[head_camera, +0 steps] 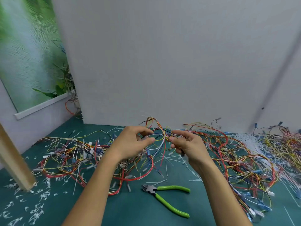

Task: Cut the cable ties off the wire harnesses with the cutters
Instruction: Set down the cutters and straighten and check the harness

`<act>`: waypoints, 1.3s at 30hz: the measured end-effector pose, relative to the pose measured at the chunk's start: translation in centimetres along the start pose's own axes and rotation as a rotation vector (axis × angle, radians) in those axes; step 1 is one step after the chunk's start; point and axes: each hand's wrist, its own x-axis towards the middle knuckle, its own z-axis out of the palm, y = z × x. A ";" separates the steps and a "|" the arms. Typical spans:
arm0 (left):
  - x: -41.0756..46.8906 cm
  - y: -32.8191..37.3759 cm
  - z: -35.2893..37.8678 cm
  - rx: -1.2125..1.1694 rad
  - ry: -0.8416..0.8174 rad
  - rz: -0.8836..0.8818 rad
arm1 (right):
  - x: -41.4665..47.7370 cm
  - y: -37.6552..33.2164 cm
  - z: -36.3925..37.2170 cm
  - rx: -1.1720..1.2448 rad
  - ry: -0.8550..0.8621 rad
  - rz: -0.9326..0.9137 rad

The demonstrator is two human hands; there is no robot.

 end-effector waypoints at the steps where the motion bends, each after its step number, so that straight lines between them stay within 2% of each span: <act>1: 0.0 0.1 0.0 -0.013 -0.005 -0.005 | -0.1 0.0 0.0 -0.030 0.011 -0.022; 4: 0.0 0.3 0.1 -0.057 0.035 0.031 | -0.4 -0.1 0.3 -0.119 -0.017 -0.060; 7: -0.3 0.9 0.4 -0.034 0.061 0.151 | -1.0 -0.3 0.3 -0.368 -0.175 -0.005; 10: -0.5 1.7 1.1 -0.058 0.014 0.293 | -1.4 -0.5 0.9 -0.357 -0.175 -0.036; 13: -0.4 2.2 1.9 -0.230 0.020 0.276 | -1.5 -1.0 1.5 -0.040 -0.139 -0.086; 15: -0.2 2.3 2.1 -0.353 0.092 0.298 | -1.2 -1.6 1.3 0.129 -0.074 -0.071; 17: 0.0 2.3 1.9 -0.417 0.215 0.357 | -0.9 -2.4 0.6 0.384 -0.035 0.016; 19: 0.3 1.8 1.3 -0.351 0.283 0.325 | -0.8 -2.9 -0.2 0.734 -0.078 0.138; 21: 0.6 0.7 0.7 -0.123 0.151 0.174 | -0.9 -2.9 -0.6 0.996 -0.160 0.234; 24: 0.5 -0.6 1.4 0.158 -0.209 -0.020 | -1.0 -2.3 0.0 1.157 -0.271 0.263; 26: 0.5 -0.8 2.3 0.234 -0.218 -0.003 | -1.0 -2.0 0.6 1.164 -0.332 0.259; 28: 0.6 -0.6 2.5 0.241 -0.143 0.011 | -0.9 -1.8 0.7 1.094 -0.348 0.246; 30: 0.6 -0.3 1.9 0.222 -0.046 0.042 | -0.7 -1.9 0.2 0.899 -0.269 0.190; 33: 0.4 0.3 0.7 0.169 0.115 0.187 | -0.3 -1.5 -0.5 0.365 0.023 0.067; 35: 0.0 1.3 0.7 0.168 0.136 0.278 | -0.5 -0.7 0.1 0.075 0.127 0.009; 39: -0.4 3.3 2.4 0.155 0.173 0.415 | -1.0 0.4 2.6 -0.185 -0.002 -0.056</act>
